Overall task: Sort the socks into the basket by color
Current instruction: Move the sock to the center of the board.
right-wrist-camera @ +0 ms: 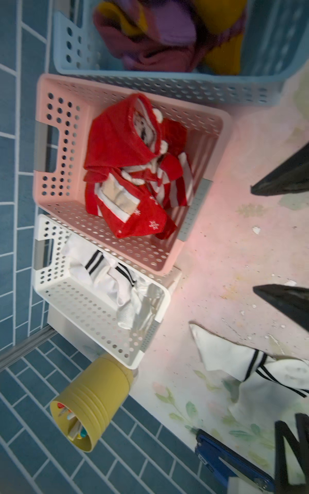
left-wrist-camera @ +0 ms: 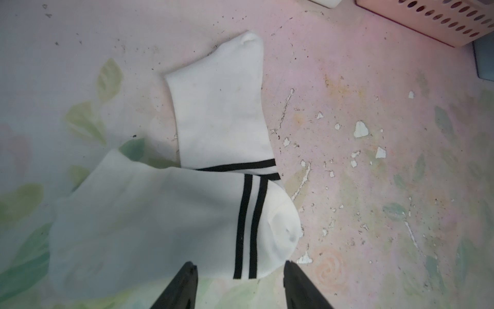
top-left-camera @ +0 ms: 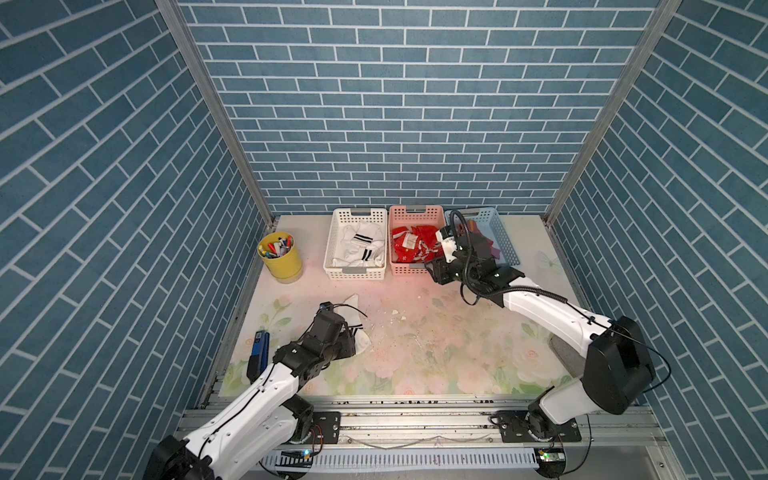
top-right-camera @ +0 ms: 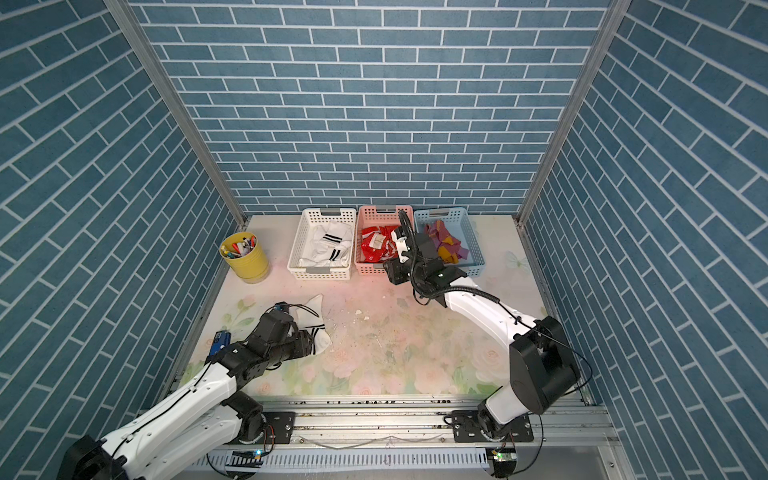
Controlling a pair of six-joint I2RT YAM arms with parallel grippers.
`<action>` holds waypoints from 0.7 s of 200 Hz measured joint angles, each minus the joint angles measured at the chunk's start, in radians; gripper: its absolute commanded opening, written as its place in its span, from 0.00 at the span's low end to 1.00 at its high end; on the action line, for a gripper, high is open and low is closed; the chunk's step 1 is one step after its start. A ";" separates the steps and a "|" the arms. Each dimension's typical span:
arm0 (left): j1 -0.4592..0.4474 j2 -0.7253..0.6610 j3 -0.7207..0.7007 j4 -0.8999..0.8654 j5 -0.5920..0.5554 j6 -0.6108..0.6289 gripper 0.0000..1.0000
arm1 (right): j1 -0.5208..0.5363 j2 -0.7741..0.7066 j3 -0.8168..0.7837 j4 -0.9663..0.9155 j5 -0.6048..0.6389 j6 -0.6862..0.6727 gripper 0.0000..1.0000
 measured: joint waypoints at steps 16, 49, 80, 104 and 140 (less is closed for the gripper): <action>0.000 0.037 0.001 0.039 -0.004 0.011 0.61 | 0.023 -0.041 -0.065 0.013 0.002 0.021 0.54; 0.000 0.134 0.022 0.102 -0.011 0.035 0.61 | 0.050 -0.109 -0.153 0.024 0.022 0.053 0.54; 0.000 0.211 0.038 0.153 -0.012 0.050 0.61 | 0.051 -0.169 -0.197 0.028 0.042 0.073 0.54; 0.000 0.270 0.047 0.192 -0.007 0.058 0.60 | 0.051 -0.214 -0.223 0.028 0.060 0.079 0.55; 0.000 0.359 0.074 0.233 0.013 0.072 0.59 | 0.051 -0.286 -0.264 0.020 0.092 0.085 0.55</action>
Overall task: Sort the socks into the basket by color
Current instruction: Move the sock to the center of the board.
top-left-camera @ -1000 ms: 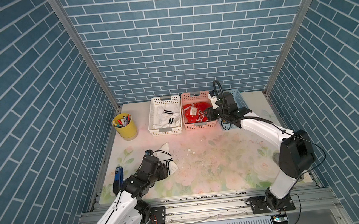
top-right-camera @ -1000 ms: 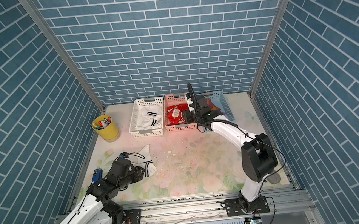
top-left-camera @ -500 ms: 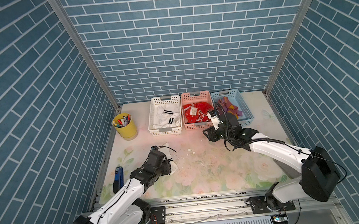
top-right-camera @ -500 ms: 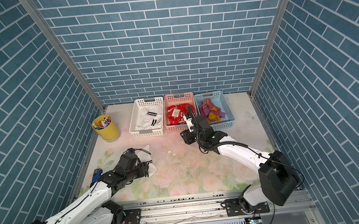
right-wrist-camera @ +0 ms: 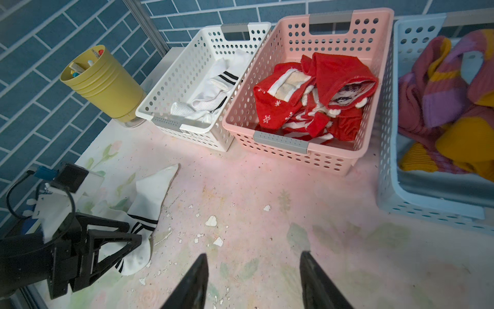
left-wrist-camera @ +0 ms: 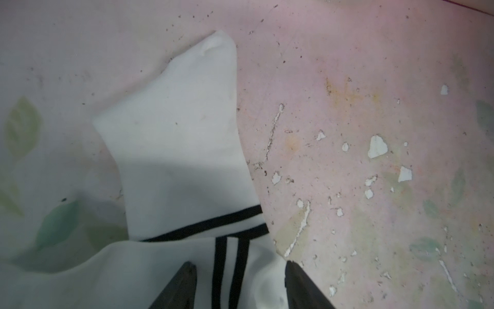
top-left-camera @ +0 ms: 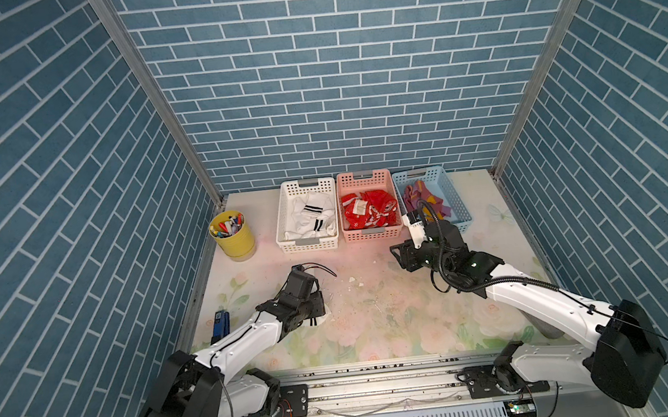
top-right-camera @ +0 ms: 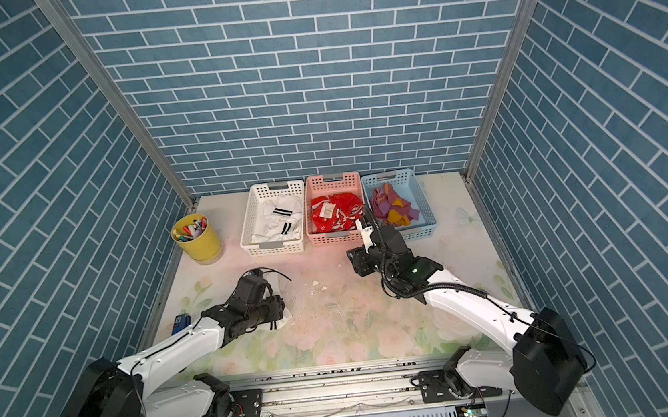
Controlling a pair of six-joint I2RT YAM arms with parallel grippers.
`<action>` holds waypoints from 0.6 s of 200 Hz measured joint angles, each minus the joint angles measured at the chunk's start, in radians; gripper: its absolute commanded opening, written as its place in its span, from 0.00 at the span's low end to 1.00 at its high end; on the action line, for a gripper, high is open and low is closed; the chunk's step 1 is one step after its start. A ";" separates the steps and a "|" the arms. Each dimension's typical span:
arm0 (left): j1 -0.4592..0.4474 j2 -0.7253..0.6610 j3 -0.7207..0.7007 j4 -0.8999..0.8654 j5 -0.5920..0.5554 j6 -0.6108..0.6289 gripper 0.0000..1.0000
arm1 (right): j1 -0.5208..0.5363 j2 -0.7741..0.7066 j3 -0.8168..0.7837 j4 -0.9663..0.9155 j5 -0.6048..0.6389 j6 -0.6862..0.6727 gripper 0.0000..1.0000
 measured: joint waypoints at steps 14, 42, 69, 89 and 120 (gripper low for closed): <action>0.000 0.024 0.010 0.014 0.010 0.004 0.59 | 0.000 -0.020 -0.011 -0.006 0.011 0.000 0.55; 0.000 0.073 0.030 0.042 0.035 0.012 0.58 | 0.000 -0.046 -0.024 -0.018 0.032 0.000 0.56; 0.000 0.134 0.068 0.063 0.067 0.026 0.56 | 0.000 -0.064 -0.040 -0.022 0.048 0.000 0.56; -0.004 0.182 0.101 0.087 0.098 0.035 0.56 | 0.000 -0.074 -0.048 -0.027 0.059 0.000 0.56; -0.040 0.248 0.163 0.099 0.135 0.051 0.56 | 0.000 -0.087 -0.050 -0.039 0.070 0.001 0.57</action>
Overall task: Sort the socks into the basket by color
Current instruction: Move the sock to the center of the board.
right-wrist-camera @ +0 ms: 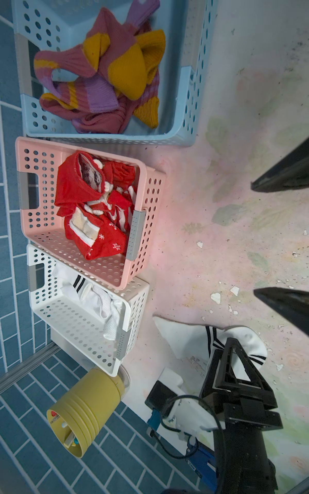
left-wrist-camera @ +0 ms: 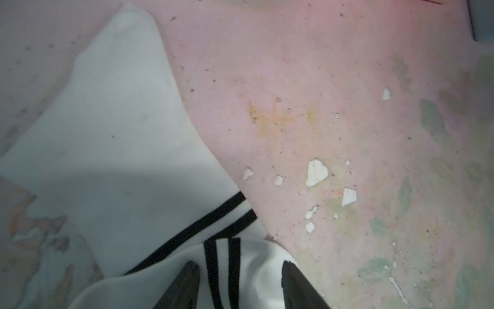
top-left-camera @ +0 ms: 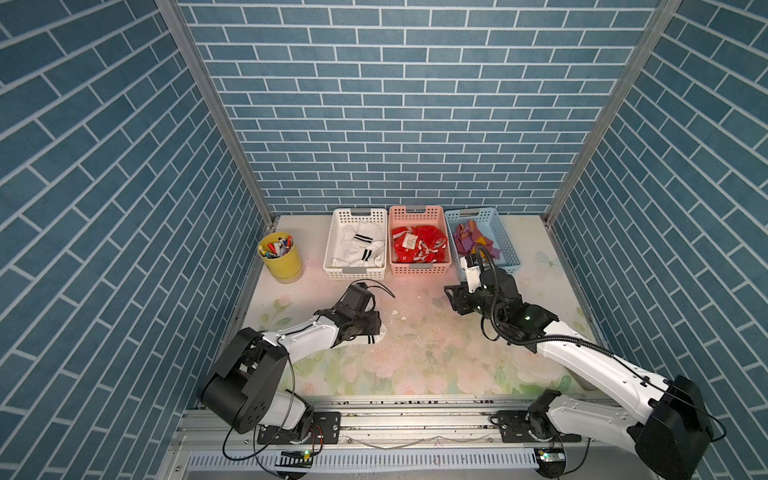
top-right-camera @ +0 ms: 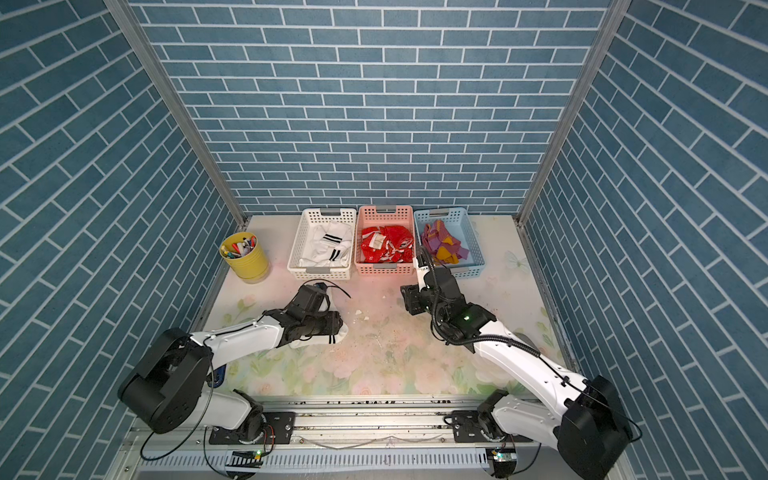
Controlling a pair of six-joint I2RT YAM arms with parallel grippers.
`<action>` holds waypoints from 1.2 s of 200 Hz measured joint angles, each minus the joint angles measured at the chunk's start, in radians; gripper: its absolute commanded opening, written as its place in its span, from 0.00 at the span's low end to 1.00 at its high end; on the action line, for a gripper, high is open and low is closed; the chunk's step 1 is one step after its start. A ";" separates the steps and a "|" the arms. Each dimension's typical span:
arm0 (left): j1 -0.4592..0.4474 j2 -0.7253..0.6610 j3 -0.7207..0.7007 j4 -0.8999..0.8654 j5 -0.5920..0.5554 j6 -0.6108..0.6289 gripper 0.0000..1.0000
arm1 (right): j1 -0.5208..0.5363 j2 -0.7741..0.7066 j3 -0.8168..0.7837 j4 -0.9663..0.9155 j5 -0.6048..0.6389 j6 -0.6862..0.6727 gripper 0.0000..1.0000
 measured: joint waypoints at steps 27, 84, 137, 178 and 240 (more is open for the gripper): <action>-0.049 0.079 0.083 0.004 0.030 0.011 0.56 | 0.000 -0.003 0.000 -0.008 0.006 0.009 0.57; -0.141 0.273 0.248 0.050 0.085 0.015 0.54 | 0.000 -0.016 -0.024 -0.030 0.021 0.018 0.57; -0.176 0.339 0.314 0.099 0.135 0.003 0.54 | 0.000 -0.058 -0.034 -0.040 0.047 0.024 0.59; -0.176 0.283 0.331 0.059 0.111 0.012 0.56 | 0.000 -0.063 -0.048 -0.044 0.058 0.025 0.60; -0.175 -0.049 0.304 -0.090 -0.072 0.032 0.60 | 0.000 -0.045 -0.079 -0.042 0.046 0.029 0.63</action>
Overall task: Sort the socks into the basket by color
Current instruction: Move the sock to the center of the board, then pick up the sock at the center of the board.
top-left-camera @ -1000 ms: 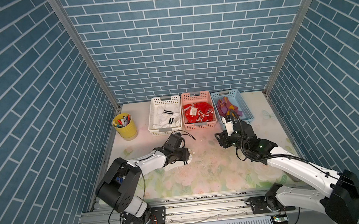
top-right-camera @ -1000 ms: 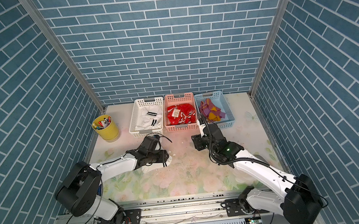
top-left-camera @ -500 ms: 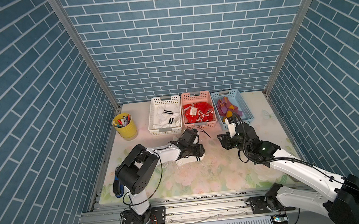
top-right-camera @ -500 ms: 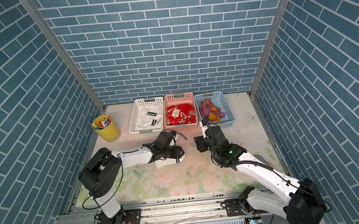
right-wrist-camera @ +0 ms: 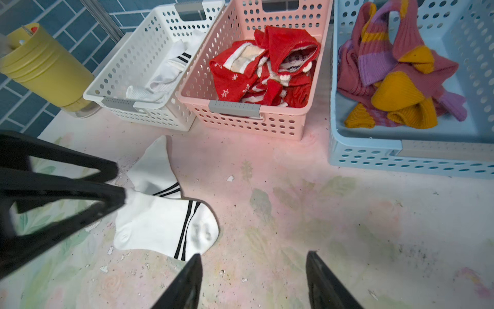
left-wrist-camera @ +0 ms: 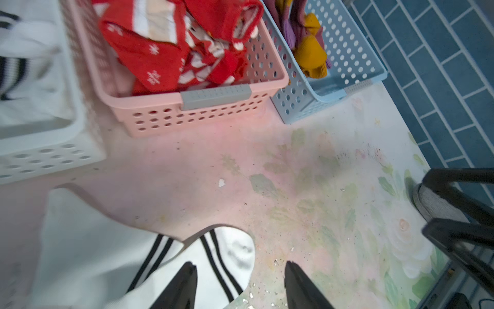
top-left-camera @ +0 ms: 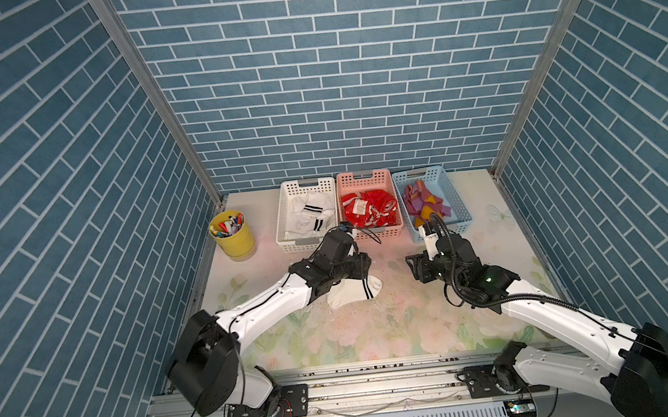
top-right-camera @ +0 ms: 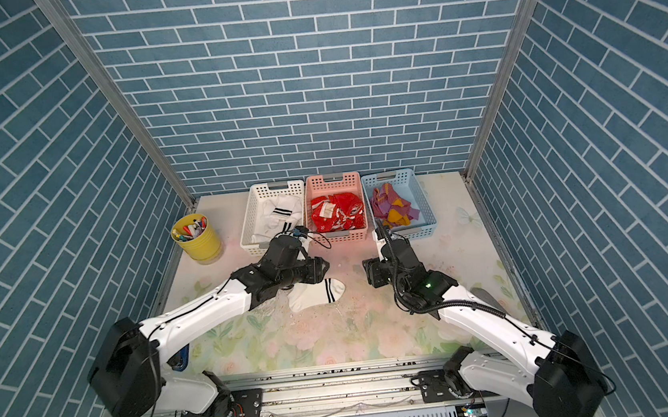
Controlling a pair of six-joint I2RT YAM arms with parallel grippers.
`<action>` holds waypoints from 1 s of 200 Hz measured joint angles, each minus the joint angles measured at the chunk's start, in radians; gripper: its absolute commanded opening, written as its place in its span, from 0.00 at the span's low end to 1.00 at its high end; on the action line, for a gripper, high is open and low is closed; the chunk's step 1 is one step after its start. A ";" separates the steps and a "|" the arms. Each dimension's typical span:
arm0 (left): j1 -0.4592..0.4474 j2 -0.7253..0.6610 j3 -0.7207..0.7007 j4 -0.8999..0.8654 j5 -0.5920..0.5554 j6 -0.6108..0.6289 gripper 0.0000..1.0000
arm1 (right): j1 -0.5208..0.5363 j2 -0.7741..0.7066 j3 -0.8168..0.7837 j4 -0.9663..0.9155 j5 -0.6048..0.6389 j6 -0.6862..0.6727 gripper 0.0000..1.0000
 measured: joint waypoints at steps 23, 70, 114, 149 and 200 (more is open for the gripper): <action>0.003 -0.089 -0.047 -0.085 -0.096 0.003 0.62 | 0.000 0.048 -0.003 0.009 -0.022 0.006 0.63; 0.031 -0.229 -0.188 -0.206 -0.193 -0.013 0.65 | 0.021 0.205 0.005 0.057 -0.105 0.013 0.64; 0.068 -0.320 -0.260 -0.246 -0.222 -0.033 0.66 | 0.109 0.420 0.099 0.093 -0.157 0.010 0.64; 0.085 -0.317 -0.296 -0.236 -0.202 -0.035 0.66 | 0.143 0.509 0.154 0.128 -0.165 0.010 0.63; 0.087 -0.224 -0.302 -0.130 -0.126 -0.013 0.66 | 0.143 0.529 0.171 0.141 -0.164 0.013 0.63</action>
